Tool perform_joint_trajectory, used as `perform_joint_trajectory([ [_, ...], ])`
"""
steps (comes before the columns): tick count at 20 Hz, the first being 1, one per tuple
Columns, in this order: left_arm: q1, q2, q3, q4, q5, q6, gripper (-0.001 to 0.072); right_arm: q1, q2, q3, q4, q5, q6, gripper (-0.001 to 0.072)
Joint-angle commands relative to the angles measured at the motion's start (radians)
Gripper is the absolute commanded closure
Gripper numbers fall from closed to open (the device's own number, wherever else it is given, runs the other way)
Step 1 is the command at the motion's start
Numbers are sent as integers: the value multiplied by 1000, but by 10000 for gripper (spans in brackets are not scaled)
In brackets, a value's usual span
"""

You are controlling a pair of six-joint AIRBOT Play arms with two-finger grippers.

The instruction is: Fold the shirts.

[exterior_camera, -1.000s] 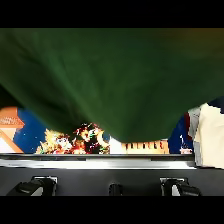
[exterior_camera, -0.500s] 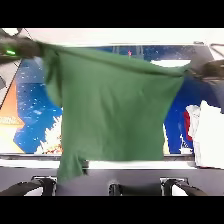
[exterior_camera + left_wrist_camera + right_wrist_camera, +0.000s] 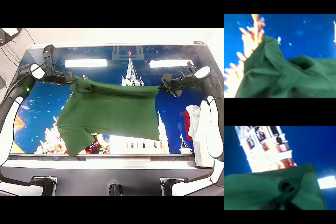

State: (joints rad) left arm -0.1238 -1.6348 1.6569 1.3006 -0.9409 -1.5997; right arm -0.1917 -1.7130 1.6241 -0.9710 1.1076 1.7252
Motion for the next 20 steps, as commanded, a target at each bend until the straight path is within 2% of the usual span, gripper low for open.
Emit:
perform_joint_trajectory([
  [1,23,-18,33,-67,-141,8,159,-18,9,6,68,35,-24,193],
  [2,55,-13,69,-65,-234,40,160,-42,42,6,63,84,-80,128],
  [3,93,-6,96,-52,-328,76,162,-71,76,6,39,136,-114,128],
  [5,195,23,96,15,-490,76,184,-143,139,6,-63,276,-118,144],
  [7,307,68,10,24,-569,51,257,-201,171,6,-170,426,-119,160],
  [8,357,105,-79,24,-575,51,262,-217,177,3,-220,489,-126,161],
  [10,430,181,-296,23,-560,67,262,-216,177,-3,-266,543,-124,172],
  [14,513,253,-682,-107,-395,212,263,-171,177,-30,-220,542,-128,187],
  [16,514,247,-756,-190,-294,259,270,-134,177,-51,-220,544,-138,186],
  [20,496,238,-776,-236,-164,259,270,-83,177,-60,-245,544,-169,175],
])
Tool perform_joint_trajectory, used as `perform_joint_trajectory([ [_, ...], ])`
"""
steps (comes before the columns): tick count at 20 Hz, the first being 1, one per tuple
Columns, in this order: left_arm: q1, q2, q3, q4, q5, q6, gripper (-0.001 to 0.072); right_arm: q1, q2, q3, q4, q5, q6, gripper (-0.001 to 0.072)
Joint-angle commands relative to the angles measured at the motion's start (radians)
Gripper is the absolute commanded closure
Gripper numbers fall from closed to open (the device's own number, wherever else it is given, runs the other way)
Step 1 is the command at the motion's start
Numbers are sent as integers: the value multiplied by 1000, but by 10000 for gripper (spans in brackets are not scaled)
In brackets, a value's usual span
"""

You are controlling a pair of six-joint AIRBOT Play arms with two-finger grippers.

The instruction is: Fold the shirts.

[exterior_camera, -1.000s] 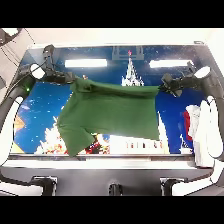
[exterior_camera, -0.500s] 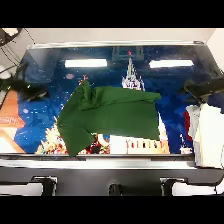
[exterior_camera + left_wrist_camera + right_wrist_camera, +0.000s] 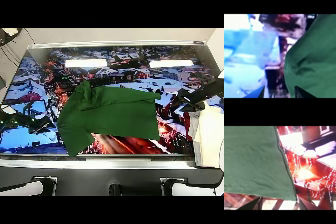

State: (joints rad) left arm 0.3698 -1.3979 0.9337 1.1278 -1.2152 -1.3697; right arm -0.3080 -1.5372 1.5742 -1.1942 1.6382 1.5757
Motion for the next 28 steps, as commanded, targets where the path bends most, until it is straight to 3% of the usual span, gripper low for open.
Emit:
perform_joint_trajectory([
  [1,1,-3,-52,-93,124,48,271,32,1,-15,-27,22,-21,175],
  [5,-14,-39,-52,-119,138,54,279,31,19,-126,-112,47,-20,168],
  [6,-18,-49,-52,-120,148,54,338,31,42,-193,-120,27,-20,164],
  [7,-23,-55,-52,-128,163,54,339,31,66,-262,-117,1,-20,156],
  [8,-29,-56,-52,-135,175,54,383,31,94,-329,-115,-32,-20,156],
  [9,-38,-56,-52,-134,185,53,499,31,122,-395,-116,-76,-20,152],
  [12,-51,-55,-52,-134,185,54,678,31,147,-544,-110,-170,-20,135],
  [16,-51,-38,-52,-134,184,59,679,31,147,-694,58,-306,-24,159],
  [22,-51,17,-51,-134,183,62,679,31,123,-751,133,-452,-24,182],
  [25,-51,24,-51,-134,157,62,679,33,79,-751,195,-452,-27,286],
  [26,-52,24,-51,-134,137,62,679,33,71,-751,235,-451,-47,413],
  [27,-51,25,-50,-134,116,63,679,33,72,-748,260,-463,-56,594],
  [28,-50,25,-37,-132,92,75,680,31,79,-730,262,-453,-59,666],
])
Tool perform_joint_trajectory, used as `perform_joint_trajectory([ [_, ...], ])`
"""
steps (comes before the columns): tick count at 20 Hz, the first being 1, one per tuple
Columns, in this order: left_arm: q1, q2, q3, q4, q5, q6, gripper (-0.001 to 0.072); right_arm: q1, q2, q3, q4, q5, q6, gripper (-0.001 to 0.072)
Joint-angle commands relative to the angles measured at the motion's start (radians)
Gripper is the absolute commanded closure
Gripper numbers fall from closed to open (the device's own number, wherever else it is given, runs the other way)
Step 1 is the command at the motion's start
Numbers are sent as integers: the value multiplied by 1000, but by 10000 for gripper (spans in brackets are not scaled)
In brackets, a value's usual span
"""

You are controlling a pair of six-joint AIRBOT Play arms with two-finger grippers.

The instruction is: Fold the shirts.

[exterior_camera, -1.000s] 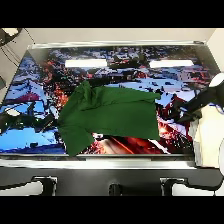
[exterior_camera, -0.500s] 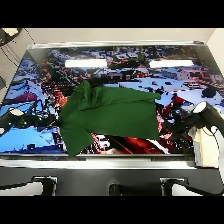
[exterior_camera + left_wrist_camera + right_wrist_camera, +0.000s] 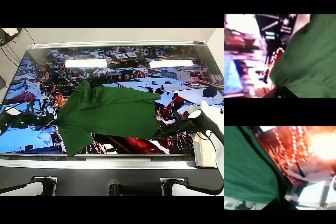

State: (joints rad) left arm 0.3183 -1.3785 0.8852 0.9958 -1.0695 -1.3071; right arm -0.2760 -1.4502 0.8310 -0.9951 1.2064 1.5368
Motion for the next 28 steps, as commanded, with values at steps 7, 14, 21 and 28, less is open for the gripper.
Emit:
perform_joint_trajectory([
  [7,-6,253,682,-2,-71,-82,681,-1,299,653,-21,-90,-211,667],
  [14,-14,565,1198,-1,218,-177,680,-1,642,1105,-219,-292,-55,668],
  [21,-14,603,1198,1,195,-213,681,-1,723,1105,-342,-143,60,669],
  [28,-14,390,1078,3,-128,-203,681,-1,481,1104,-342,303,82,670],
])
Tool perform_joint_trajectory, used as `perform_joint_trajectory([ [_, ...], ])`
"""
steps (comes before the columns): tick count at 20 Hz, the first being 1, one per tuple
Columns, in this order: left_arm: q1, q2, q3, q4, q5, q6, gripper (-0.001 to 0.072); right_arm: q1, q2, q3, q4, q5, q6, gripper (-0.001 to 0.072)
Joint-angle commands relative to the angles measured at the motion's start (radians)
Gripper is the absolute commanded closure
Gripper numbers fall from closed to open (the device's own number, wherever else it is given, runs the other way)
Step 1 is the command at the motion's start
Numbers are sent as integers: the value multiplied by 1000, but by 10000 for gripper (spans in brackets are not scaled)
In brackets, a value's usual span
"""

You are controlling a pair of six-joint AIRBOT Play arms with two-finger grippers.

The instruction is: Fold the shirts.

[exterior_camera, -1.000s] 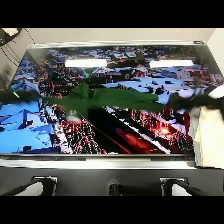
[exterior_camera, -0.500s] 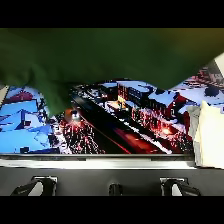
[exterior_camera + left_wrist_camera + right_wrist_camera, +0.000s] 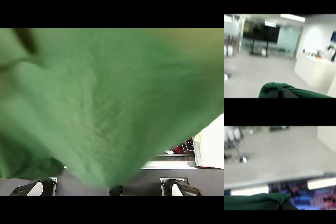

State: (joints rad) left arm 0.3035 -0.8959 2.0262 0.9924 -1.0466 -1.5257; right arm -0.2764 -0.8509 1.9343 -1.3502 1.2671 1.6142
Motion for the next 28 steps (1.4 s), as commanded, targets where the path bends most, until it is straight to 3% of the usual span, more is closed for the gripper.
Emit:
perform_joint_trajectory([
  [1,0,-151,-114,6,-203,25,680,0,-203,-5,37,318,-18,670],
  [3,-23,-260,-251,23,-256,85,680,2,-375,-44,66,399,-29,670],
  [6,-86,-401,-498,76,-201,120,680,2,-597,-185,78,346,-8,670],
  [8,-126,-506,-603,76,-89,150,680,23,-724,-226,79,228,5,670],
  [14,-182,-726,-584,26,299,150,680,126,-941,-226,90,-357,74,669],
  [18,-172,-766,-518,25,418,150,680,129,-946,-223,67,-507,145,669],
  [21,-141,-766,-464,29,276,151,680,129,-916,-223,51,-380,144,668],
  [26,-112,-771,-467,208,-242,150,679,132,-913,-226,-8,236,64,668],
  [28,-111,-783,-473,264,-354,146,679,132,-914,-239,-28,272,66,668],
])
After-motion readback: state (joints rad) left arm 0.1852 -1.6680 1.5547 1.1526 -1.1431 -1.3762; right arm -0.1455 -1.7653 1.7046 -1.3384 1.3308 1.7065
